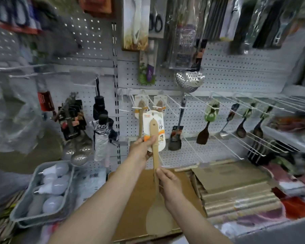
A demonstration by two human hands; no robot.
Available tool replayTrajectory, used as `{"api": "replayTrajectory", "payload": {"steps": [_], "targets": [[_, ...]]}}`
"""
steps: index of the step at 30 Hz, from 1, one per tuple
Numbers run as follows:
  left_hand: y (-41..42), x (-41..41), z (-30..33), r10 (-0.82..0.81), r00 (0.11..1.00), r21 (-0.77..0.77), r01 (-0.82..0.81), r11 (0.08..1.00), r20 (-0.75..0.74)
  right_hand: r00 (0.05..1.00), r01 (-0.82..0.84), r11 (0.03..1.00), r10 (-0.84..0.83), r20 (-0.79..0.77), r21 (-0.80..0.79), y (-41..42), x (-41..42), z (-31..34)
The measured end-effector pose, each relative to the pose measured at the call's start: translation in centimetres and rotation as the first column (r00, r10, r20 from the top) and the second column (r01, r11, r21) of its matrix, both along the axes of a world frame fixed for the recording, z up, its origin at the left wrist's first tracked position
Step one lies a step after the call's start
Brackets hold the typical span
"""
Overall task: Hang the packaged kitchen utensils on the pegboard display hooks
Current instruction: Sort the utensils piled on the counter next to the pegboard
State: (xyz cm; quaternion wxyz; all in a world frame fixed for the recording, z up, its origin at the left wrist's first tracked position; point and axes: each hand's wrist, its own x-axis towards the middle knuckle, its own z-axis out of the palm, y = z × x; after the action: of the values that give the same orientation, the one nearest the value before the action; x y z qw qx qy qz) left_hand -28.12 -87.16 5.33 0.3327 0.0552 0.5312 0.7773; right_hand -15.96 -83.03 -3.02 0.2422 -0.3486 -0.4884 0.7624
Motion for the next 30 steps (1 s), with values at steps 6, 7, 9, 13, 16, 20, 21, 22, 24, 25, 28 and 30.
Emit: {"api": "replayTrajectory", "payload": {"steps": [6, 7, 9, 13, 16, 20, 21, 22, 24, 25, 28, 30], "targets": [[1.7, -0.4, -0.6, 0.063, 0.998, -0.025, -0.063, 0.998, 0.000, 0.999, -0.053, 0.996, 0.053, 0.001, -0.068, 1.8, -1.1, -1.2], [1.9, -0.6, -0.8, 0.061, 0.998, -0.025, -0.061, 0.998, -0.007, 0.998, -0.055, 0.996, 0.055, 0.001, -0.071, 2.1, -1.4, -1.2], [2.3, -1.3, -1.0, 0.056, 0.998, -0.018, -0.056, 0.998, -0.025, 0.997, -0.073, 0.995, 0.073, -0.004, -0.067, 2.8, -2.0, -1.2], [2.6, -3.0, -1.7, 0.046, 0.993, 0.008, -0.045, 0.999, -0.113, 0.994, -0.105, 0.994, 0.105, -0.012, -0.039, 3.7, -4.0, -1.6], [2.4, -3.9, -2.6, 0.010, 0.980, -0.004, -0.011, 1.000, -0.197, 0.993, -0.112, 0.993, 0.112, -0.035, -0.022, 4.3, -4.9, -2.5], [2.2, -4.3, -3.6, 0.003, 0.967, 0.006, -0.002, 1.000, -0.256, 0.991, -0.123, 0.992, 0.121, -0.062, -0.024, 4.6, -5.6, -3.6], [2.2, -4.5, -3.8, 0.009, 0.966, 0.014, -0.005, 1.000, -0.260, 0.989, -0.132, 0.991, 0.130, -0.064, -0.026, 4.6, -5.7, -3.7], [2.2, -4.6, -3.8, 0.013, 0.966, 0.021, -0.008, 1.000, -0.258, 0.988, -0.140, 0.990, 0.138, -0.067, -0.029, 4.7, -5.9, -3.7], [2.3, -4.8, -3.8, 0.019, 0.970, 0.037, -0.011, 0.999, -0.243, 0.988, -0.145, 0.989, 0.143, -0.067, -0.030, 4.9, -6.1, -3.6], [2.4, -4.8, -3.8, 0.023, 0.971, 0.045, -0.013, 0.999, -0.236, 0.988, -0.142, 0.989, 0.140, -0.065, -0.029, 5.0, -6.3, -3.6], [2.7, -4.9, -3.6, 0.039, 0.972, 0.056, -0.026, 0.998, -0.230, 0.988, -0.144, 0.989, 0.141, -0.067, -0.031, 5.4, -6.7, -3.7], [2.9, -5.3, -3.5, 0.046, 0.975, 0.049, -0.036, 0.998, -0.219, 0.988, -0.140, 0.990, 0.137, -0.064, -0.034, 5.5, -7.1, -3.8]]}}
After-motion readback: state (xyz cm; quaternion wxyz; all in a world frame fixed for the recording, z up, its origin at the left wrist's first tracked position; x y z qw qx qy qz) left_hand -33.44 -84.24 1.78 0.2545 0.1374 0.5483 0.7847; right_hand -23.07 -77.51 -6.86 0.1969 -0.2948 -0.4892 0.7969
